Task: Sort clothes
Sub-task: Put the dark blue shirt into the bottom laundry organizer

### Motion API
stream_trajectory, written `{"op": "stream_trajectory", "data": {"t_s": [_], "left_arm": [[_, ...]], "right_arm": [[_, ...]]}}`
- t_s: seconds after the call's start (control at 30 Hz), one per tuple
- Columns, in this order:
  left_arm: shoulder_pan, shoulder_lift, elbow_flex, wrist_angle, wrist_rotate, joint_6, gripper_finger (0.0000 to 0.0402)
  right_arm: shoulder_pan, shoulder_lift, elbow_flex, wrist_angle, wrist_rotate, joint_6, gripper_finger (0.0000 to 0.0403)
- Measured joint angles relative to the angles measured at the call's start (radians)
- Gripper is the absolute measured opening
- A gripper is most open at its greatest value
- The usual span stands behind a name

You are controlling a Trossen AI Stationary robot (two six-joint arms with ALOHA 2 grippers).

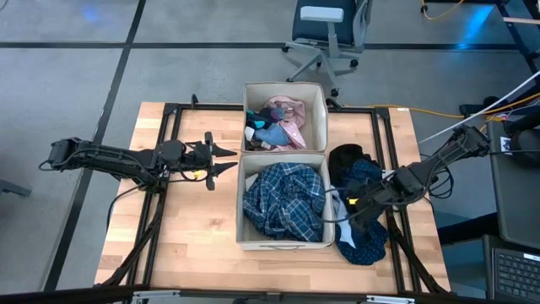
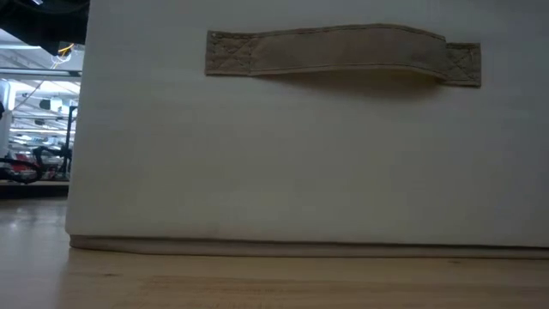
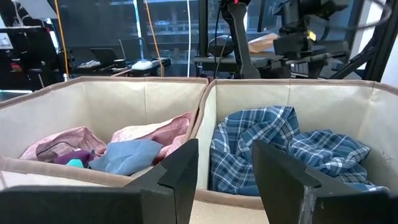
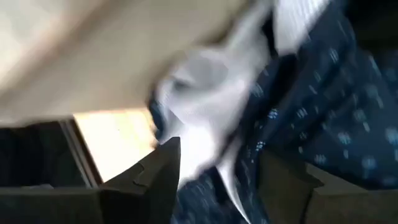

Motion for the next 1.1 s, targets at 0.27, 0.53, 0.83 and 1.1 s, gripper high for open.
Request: {"op": "stream_trajectory", "data": {"t_s": [0.27,0.53,0.83,1.1], "left_arm": [[0.0,0.0,0.0,0.0,0.0,0.002,0.0139],[0.0,0.0,0.0,-0.004,0.0,0.006,0.0139],[0.001,0.007,0.0,-0.006,-0.002,0.013,0.0139],[0.001,0.059,0.0,0.031,-0.002,0.016,0.0139]], "right_arm": [[0.0,0.112,0.001,-0.042,0.205,-0.056,0.0193],[0.0,0.188,0.002,-0.265,0.294,-0.007,0.0193],[-0.001,0.183,0.057,-0.376,0.405,-0.049,0.0193],[-0.002,0.182,-0.152,-0.192,0.328,-0.049,0.0193]]}}
